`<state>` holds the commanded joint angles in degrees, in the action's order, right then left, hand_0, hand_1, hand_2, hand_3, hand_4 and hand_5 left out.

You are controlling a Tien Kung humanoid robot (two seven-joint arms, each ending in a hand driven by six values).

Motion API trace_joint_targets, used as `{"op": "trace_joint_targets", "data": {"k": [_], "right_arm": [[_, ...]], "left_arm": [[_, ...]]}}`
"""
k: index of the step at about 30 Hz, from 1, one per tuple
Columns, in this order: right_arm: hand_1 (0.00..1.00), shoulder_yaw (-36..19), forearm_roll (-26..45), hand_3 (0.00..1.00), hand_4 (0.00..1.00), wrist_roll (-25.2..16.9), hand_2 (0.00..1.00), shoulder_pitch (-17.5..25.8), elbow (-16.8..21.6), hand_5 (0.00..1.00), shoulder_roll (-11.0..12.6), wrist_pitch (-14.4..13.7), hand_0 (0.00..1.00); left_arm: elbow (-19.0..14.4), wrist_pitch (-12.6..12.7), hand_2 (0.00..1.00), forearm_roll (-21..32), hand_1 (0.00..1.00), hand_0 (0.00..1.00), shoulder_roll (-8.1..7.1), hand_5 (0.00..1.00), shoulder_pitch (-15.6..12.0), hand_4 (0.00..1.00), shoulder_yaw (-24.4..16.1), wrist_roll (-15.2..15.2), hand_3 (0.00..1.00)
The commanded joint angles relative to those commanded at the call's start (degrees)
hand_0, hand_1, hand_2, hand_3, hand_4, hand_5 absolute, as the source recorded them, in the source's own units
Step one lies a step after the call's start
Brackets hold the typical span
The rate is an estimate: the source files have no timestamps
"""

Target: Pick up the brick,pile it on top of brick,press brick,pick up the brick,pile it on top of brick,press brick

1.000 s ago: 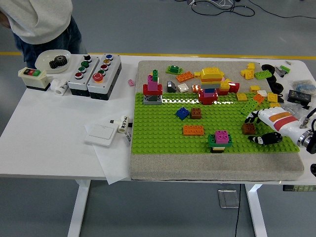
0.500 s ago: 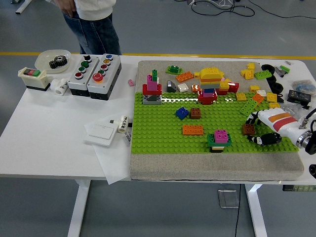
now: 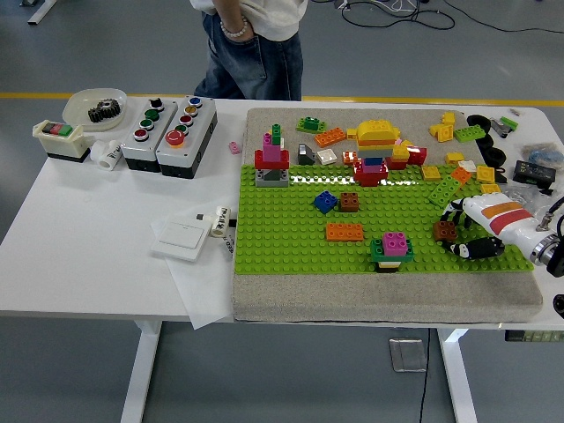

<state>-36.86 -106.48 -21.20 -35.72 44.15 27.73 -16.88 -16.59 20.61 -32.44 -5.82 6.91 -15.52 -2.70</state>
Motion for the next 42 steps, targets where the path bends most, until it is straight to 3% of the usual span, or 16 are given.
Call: {"op": "trace_joint_targets", "data": {"k": [3,4,10,11,17,23,27,37,42], "right_arm": [[0.373,-0.38,0.6,0.5,0.758,-0.25,0.472,0.12,0.0,0.403,0.12,-0.33,0.352],[0.339,-0.6,0.83,0.502,0.761,-0.35,0.458,0.19,0.17,0.433,0.26,-0.47,0.287],[0.339,-1.56,1.98,0.502,0.761,-0.76,0.458,0.39,1.18,0.433,1.01,-0.41,0.287],[0.314,-1.72,2.12,0.498,0.754,-0.81,0.446,0.35,1.11,0.44,1.07,-0.4,0.235],[0.306,-2.41,2.27,0.498,0.745,-0.88,0.441,0.53,0.91,0.438,1.32,-0.39,0.215],[0.305,-3.28,0.6,0.495,0.743,-0.92,0.437,0.93,3.47,0.443,2.58,0.05,0.206],[0.305,-3.81,-1.17,0.495,0.743,-1.11,0.437,1.16,7.69,0.443,3.99,0.16,0.206],[0.303,-2.63,-9.54,0.496,0.738,-2.24,0.44,0.36,25.32,0.473,9.95,2.2,0.202],[0.301,-0.5,-13.47,0.495,0.738,-3.0,0.441,-1.43,30.0,0.481,11.33,2.85,0.196]], "left_arm": [[0.01,0.07,0.783,0.23,0.748,0.738,0.03,0.657,-0.06,0.74,0.11,0.08,0.645],[0.03,0.08,0.783,0.21,0.748,0.74,0.05,0.657,-0.09,0.739,0.1,0.09,0.646],[0.11,0.16,0.783,0.56,0.748,0.74,0.05,0.657,-0.3,0.739,0.31,0.27,0.646],[0.12,0.18,0.783,0.54,0.747,0.739,0.07,0.656,-0.32,0.74,0.29,0.25,0.646],[0.16,0.23,0.783,0.71,0.744,0.739,0.08,0.656,-0.32,0.741,0.41,0.32,0.646],[0.21,0.31,0.783,1.02,0.747,0.739,0.09,0.655,-0.34,0.74,0.58,0.46,0.647],[0.24,0.39,0.783,1.2,0.747,0.739,0.07,0.655,-0.39,0.74,0.67,0.56,0.647],[0.37,0.57,0.783,1.5,0.742,0.738,-0.06,0.656,-0.62,0.742,0.83,0.68,0.648],[0.38,0.59,0.783,1.59,0.74,0.738,-0.16,0.656,-0.54,0.742,0.93,0.68,0.648]]}}
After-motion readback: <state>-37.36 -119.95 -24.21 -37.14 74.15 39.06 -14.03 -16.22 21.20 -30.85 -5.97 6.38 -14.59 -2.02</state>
